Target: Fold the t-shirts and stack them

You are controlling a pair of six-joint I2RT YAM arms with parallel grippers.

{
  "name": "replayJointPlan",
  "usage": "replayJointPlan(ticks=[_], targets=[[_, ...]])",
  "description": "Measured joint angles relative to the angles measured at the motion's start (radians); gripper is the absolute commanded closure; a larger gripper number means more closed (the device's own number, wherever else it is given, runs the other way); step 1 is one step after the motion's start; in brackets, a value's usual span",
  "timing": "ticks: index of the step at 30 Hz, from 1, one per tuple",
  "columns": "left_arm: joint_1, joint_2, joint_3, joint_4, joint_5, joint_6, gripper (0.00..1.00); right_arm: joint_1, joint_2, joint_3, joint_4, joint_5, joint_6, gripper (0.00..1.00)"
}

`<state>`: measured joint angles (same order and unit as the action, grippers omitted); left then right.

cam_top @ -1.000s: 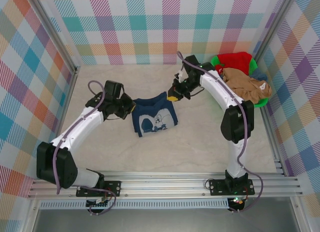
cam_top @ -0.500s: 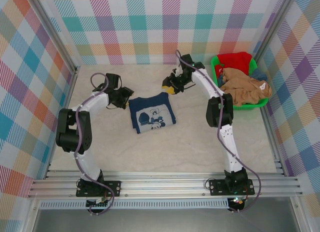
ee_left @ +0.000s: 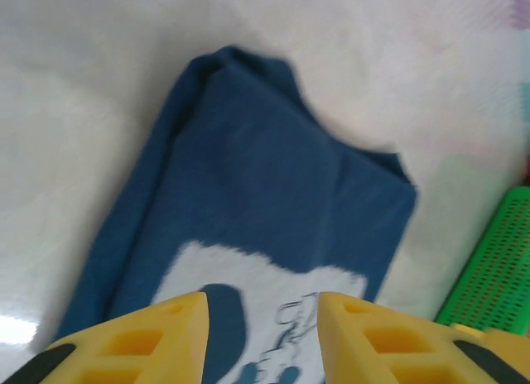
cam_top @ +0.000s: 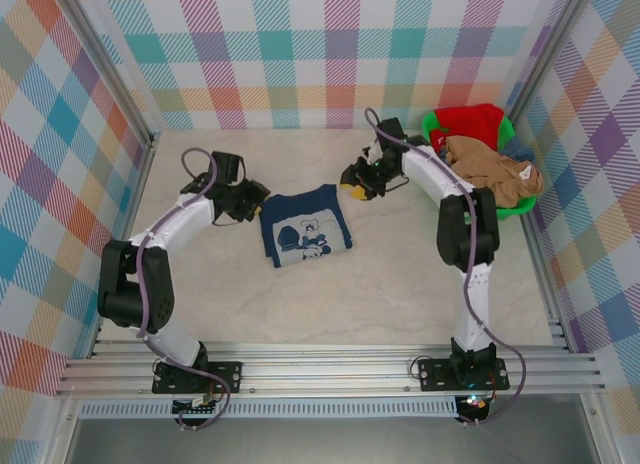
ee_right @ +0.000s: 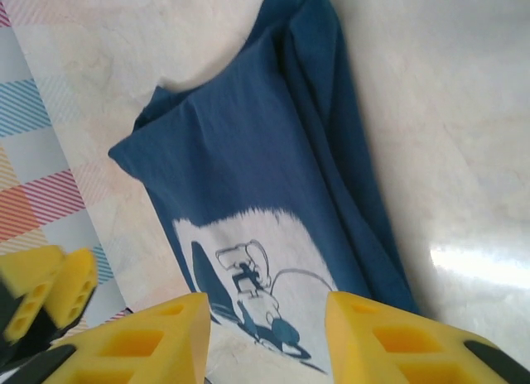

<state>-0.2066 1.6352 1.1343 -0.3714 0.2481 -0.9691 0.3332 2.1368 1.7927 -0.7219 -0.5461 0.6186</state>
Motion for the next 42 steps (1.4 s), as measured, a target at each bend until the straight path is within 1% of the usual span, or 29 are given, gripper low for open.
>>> replayJointPlan(ticks=[2, 4, 5, 8, 10, 13, 16, 18, 22, 25, 27, 29, 32, 34, 36, 39, 42], targets=[[-0.005, 0.004, -0.028, -0.012, 0.008, -0.006, 0.5, 0.004, -0.004, -0.037, 0.04, -0.002, 0.004, 0.6], [-0.012, 0.01, -0.039, -0.023, 0.018, -0.011, 0.49, 0.01, -0.003, -0.089, 0.082, -0.004, 0.01, 0.6], [-0.02, 0.013, -0.04, -0.025, 0.022, -0.013, 0.49, 0.013, -0.002, -0.108, 0.09, -0.005, 0.011, 0.61], [-0.068, 0.024, -0.04, -0.034, 0.024, -0.046, 0.59, 0.024, 0.01, -0.138, 0.104, -0.005, 0.016, 0.64], [-0.117, 0.026, -0.046, -0.044, 0.02, -0.1, 0.59, 0.032, 0.018, -0.145, 0.112, -0.005, 0.022, 0.65], [-0.206, 0.026, -0.046, -0.051, -0.008, -0.217, 0.6, 0.042, 0.024, -0.145, 0.124, -0.005, 0.029, 0.66], [-0.298, 0.027, -0.004, -0.087, -0.043, -0.335, 0.61, 0.049, 0.03, -0.148, 0.14, -0.013, 0.041, 0.67], [-0.35, 0.037, 0.026, -0.082, -0.058, -0.412, 0.61, 0.054, 0.032, -0.153, 0.148, -0.014, 0.051, 0.67], [-0.408, 0.126, 0.107, -0.073, -0.085, -0.518, 0.62, 0.056, 0.032, -0.161, 0.154, -0.015, 0.055, 0.67], [-0.407, 0.203, 0.167, -0.081, -0.121, -0.558, 0.61, 0.056, 0.032, -0.163, 0.154, -0.015, 0.055, 0.66], [-0.407, 0.245, 0.213, -0.116, -0.158, -0.568, 0.55, 0.056, 0.032, -0.163, 0.151, -0.011, 0.053, 0.62], [-0.407, 0.26, 0.259, -0.179, -0.205, -0.557, 0.5, 0.06, 0.032, -0.162, 0.137, 0.005, 0.045, 0.58], [-0.404, 0.236, 0.285, -0.251, -0.273, -0.524, 0.49, 0.06, 0.032, -0.162, 0.111, 0.026, 0.023, 0.59], [-0.392, 0.192, 0.248, -0.279, -0.299, -0.495, 0.49, 0.06, 0.034, -0.162, 0.1, 0.035, 0.009, 0.59], [-0.37, 0.129, 0.174, -0.303, -0.318, -0.456, 0.48, 0.06, 0.038, -0.162, 0.093, 0.038, -0.003, 0.59], [-0.311, 0.063, 0.076, -0.34, -0.335, -0.387, 0.45, 0.061, 0.051, -0.16, 0.092, 0.038, -0.013, 0.59], [-0.251, 0.048, 0.018, -0.327, -0.344, -0.28, 0.44, 0.062, 0.06, -0.16, 0.092, 0.037, -0.019, 0.58]])
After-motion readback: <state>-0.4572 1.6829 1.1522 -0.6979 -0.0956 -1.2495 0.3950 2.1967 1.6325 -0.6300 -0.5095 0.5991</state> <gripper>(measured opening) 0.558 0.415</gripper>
